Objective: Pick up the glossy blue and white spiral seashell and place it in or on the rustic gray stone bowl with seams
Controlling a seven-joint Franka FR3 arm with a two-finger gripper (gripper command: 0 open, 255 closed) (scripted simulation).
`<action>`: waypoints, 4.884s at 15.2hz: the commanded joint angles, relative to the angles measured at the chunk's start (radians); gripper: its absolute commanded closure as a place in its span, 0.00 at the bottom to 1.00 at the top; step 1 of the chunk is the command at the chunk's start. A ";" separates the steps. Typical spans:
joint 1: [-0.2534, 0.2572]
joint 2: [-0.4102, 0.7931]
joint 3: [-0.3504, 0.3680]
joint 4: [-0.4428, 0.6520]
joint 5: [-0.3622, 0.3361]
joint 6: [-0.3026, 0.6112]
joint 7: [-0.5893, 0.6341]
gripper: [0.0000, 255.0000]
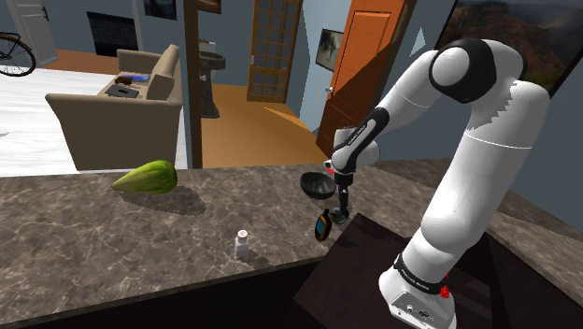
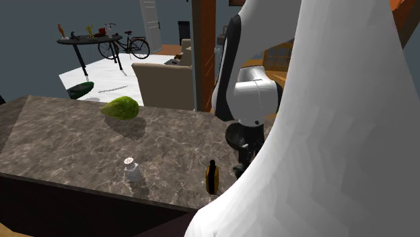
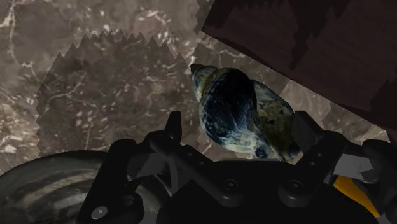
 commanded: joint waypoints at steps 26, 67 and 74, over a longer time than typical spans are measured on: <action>-0.003 -0.017 -0.008 -0.017 -0.011 0.001 -0.004 1.00; -0.004 0.161 0.003 0.685 0.099 -0.524 -0.105 1.00; -0.010 0.215 0.008 0.660 0.110 -0.445 -0.106 1.00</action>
